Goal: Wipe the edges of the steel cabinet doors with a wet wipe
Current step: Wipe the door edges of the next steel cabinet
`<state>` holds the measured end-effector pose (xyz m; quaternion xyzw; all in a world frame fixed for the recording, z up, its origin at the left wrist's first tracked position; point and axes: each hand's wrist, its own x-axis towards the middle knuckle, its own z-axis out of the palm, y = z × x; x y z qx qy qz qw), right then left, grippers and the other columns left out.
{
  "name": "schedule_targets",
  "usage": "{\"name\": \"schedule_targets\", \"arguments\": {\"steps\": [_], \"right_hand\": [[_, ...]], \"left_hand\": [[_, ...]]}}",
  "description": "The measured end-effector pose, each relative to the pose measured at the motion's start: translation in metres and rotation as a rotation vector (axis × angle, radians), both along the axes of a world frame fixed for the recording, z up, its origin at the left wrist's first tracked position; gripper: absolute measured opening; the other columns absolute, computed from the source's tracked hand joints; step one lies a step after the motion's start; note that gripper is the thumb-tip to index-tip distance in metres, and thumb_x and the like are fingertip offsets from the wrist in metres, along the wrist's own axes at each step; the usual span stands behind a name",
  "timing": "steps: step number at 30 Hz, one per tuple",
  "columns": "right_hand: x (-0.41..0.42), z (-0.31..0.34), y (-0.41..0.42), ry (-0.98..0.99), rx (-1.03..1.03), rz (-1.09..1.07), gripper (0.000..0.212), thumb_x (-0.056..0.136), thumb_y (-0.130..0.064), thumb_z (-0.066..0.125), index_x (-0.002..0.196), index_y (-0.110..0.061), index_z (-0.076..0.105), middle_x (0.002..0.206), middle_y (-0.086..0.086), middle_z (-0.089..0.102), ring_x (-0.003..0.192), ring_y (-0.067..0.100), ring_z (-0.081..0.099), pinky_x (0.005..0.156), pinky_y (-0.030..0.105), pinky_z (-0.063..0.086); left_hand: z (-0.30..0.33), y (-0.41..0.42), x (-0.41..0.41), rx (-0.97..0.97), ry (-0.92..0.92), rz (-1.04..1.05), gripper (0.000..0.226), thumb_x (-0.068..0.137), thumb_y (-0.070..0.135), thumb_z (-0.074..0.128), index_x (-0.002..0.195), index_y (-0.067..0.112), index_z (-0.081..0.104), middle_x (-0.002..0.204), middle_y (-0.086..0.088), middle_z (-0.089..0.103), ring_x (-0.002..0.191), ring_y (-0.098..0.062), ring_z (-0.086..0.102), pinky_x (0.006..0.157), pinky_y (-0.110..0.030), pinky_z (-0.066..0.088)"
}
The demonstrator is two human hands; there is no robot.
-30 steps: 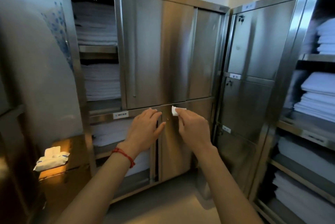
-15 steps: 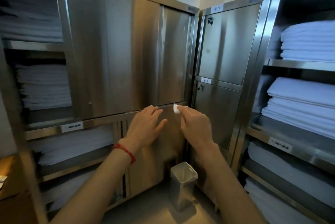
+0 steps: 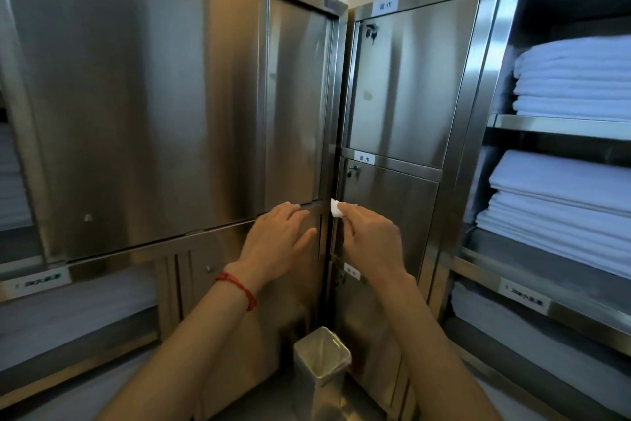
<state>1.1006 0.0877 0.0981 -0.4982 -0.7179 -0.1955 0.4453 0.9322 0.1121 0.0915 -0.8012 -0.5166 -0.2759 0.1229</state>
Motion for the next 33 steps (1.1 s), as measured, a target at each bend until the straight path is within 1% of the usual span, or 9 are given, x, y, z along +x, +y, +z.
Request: {"name": "schedule_targets", "arguments": {"steps": [4,12,17,20,23,26,29,33], "right_hand": [[-0.001,0.002,0.055,0.002,0.010,-0.021,0.022,0.086,-0.010,0.064,0.108,-0.005,0.068,0.100,0.013,0.071,0.090,0.028,0.069,0.076,0.040,0.055],[-0.009,0.016,0.173,0.004,-0.019,-0.101,0.025,0.090,-0.011,0.059,0.114,-0.005,0.065,0.108,0.013,0.068,0.098,0.027,0.066,0.085,0.041,0.054],[-0.006,0.023,0.233,-0.005,-0.004,-0.135,0.025,0.087,-0.008,0.063,0.110,-0.002,0.066,0.103,0.014,0.070,0.093,0.029,0.068,0.081,0.039,0.053],[0.005,0.026,0.263,-0.024,0.018,-0.163,0.023,0.084,-0.006,0.066,0.106,-0.003,0.068,0.100,0.014,0.071,0.089,0.028,0.069,0.077,0.037,0.054],[0.018,0.027,0.292,-0.046,0.067,-0.205,0.023,0.075,-0.001,0.073,0.098,-0.003,0.071,0.090,0.013,0.073,0.079,0.027,0.071,0.066,0.036,0.056],[0.034,0.026,0.320,-0.054,0.091,-0.218,0.026,0.069,0.001,0.077,0.094,-0.003,0.072,0.087,0.012,0.073,0.075,0.027,0.071,0.061,0.036,0.057],[0.053,0.025,0.347,-0.065,0.096,-0.207,0.027,0.068,0.002,0.077,0.095,-0.004,0.072,0.088,0.012,0.073,0.076,0.027,0.071,0.061,0.037,0.057],[0.079,0.031,0.383,-0.069,0.085,-0.196,0.026,0.074,0.001,0.073,0.099,-0.003,0.071,0.093,0.013,0.072,0.081,0.028,0.071,0.065,0.039,0.057]], "left_hand": [[0.001,0.061,0.003,-0.016,-0.018,-0.053,0.048,0.096,0.045,0.036,0.138,0.021,0.040,0.146,0.000,0.038,0.136,-0.016,0.030,0.109,-0.033,0.026],[0.015,0.199,-0.001,0.006,0.017,-0.127,0.050,0.096,0.046,0.035,0.139,0.022,0.038,0.146,0.000,0.037,0.137,-0.015,0.028,0.111,-0.031,0.022],[0.020,0.273,0.006,0.021,0.024,-0.155,0.049,0.096,0.046,0.036,0.137,0.021,0.041,0.144,-0.001,0.040,0.136,-0.015,0.031,0.110,-0.031,0.024],[0.021,0.308,0.018,0.021,0.013,-0.187,0.049,0.096,0.045,0.036,0.138,0.020,0.041,0.144,-0.002,0.040,0.135,-0.015,0.031,0.109,-0.032,0.026],[0.021,0.340,0.033,0.013,0.002,-0.205,0.049,0.096,0.044,0.036,0.138,0.019,0.041,0.144,-0.002,0.040,0.135,-0.016,0.031,0.109,-0.032,0.027],[0.020,0.369,0.051,0.019,-0.013,-0.209,0.049,0.096,0.044,0.036,0.138,0.019,0.040,0.144,-0.002,0.040,0.135,-0.016,0.031,0.109,-0.032,0.027],[0.016,0.392,0.070,0.016,-0.026,-0.201,0.049,0.096,0.045,0.036,0.138,0.020,0.040,0.144,-0.001,0.040,0.135,-0.015,0.031,0.108,-0.031,0.027],[0.019,0.419,0.094,-0.003,-0.019,-0.201,0.050,0.097,0.046,0.035,0.140,0.020,0.038,0.146,0.000,0.038,0.136,-0.013,0.028,0.109,-0.030,0.025]]}}
